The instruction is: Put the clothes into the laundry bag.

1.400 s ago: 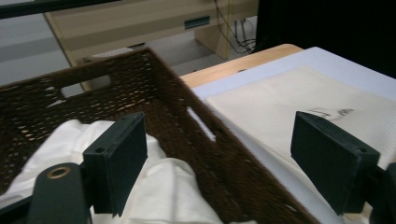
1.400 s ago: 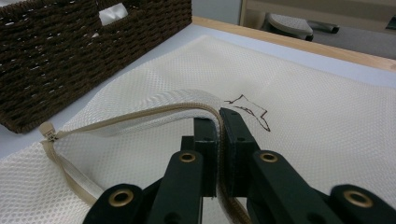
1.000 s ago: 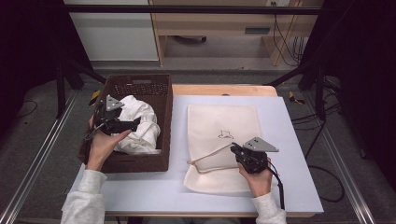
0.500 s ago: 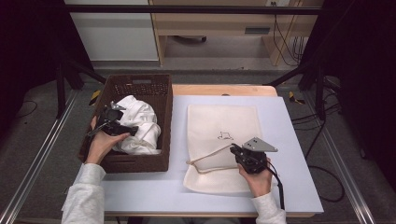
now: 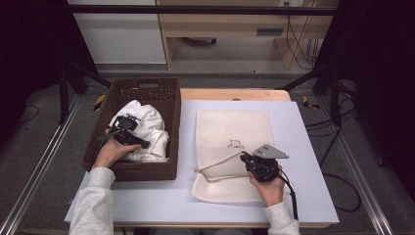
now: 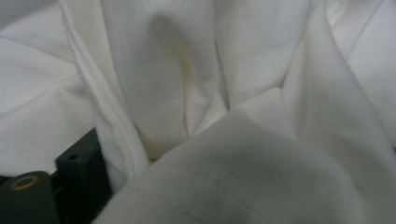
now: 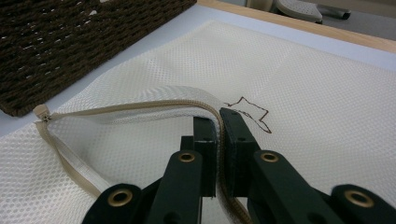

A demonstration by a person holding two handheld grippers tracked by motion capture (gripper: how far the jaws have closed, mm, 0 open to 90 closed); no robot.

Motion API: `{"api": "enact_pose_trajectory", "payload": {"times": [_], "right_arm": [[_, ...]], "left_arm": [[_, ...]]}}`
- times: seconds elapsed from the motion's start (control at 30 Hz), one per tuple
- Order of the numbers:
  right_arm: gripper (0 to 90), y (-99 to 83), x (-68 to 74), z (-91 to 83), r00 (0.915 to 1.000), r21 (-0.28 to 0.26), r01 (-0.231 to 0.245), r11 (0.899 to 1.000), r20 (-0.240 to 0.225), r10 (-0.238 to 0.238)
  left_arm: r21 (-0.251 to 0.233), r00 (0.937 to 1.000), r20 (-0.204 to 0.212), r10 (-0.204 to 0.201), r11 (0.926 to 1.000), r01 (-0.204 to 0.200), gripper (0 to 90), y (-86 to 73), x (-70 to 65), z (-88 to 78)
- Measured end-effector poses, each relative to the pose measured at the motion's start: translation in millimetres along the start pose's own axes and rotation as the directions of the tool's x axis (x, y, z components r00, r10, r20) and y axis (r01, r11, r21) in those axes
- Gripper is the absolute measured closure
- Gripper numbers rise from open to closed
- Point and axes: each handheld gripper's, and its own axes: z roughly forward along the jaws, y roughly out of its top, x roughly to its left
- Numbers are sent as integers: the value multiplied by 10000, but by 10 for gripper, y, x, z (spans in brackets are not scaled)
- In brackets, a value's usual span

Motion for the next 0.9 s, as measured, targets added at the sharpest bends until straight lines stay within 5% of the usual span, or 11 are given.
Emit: {"api": "enact_pose_trajectory", "payload": {"times": [0.1, 0.3, 0.47, 0.63, 0.67, 0.7, 0.73, 0.77, 0.9], "right_arm": [[861, 0, -2, -2, 10000, 14, 11, 10000, -2, -11], [863, -2, -9, 6, 10000, 45, -33, 10000, -22, 34], [863, -5, -16, -1, 10000, 57, -85, 9999, -30, 85], [863, -2, -31, -15, 10000, -17, -72, 10000, -4, 72], [863, -2, -31, -15, 10000, -17, -72, 10000, -4, 72], [863, -2, -33, -14, 10000, -13, -99, 10000, 10, 99], [863, -2, -33, -14, 10000, -13, -99, 10000, 10, 99], [864, -2, -33, -17, 9999, -12, -114, 9999, 11, 114], [864, -1, -37, -24, 9999, -17, -117, 9999, 16, 117]], "left_arm": [[380, 9998, 125, -181, 9991, 176, 183, 17, -14, -25], [950, 9992, 96, -376, 9948, 365, 560, 41, -54, -111], [742, 9995, -21, -301, 9968, 302, 657, 29, -75, -155], [-752, 9985, 266, -474, 9960, 492, 702, -11, -72, -291], [-752, 9985, 266, -474, 9960, 492, 711, -11, -72, -291], [-1305, 9983, 304, -488, 9901, 524, 723, -25, -73, -343], [-1305, 9983, 304, -488, 9901, 524, 735, -25, -73, -343], [-1872, 9981, 350, -509, 9807, 565, 744, -42, -70, -396], [-2304, 9979, 411, -510, 9713, 592, 757, -58, -54, -441]]}}
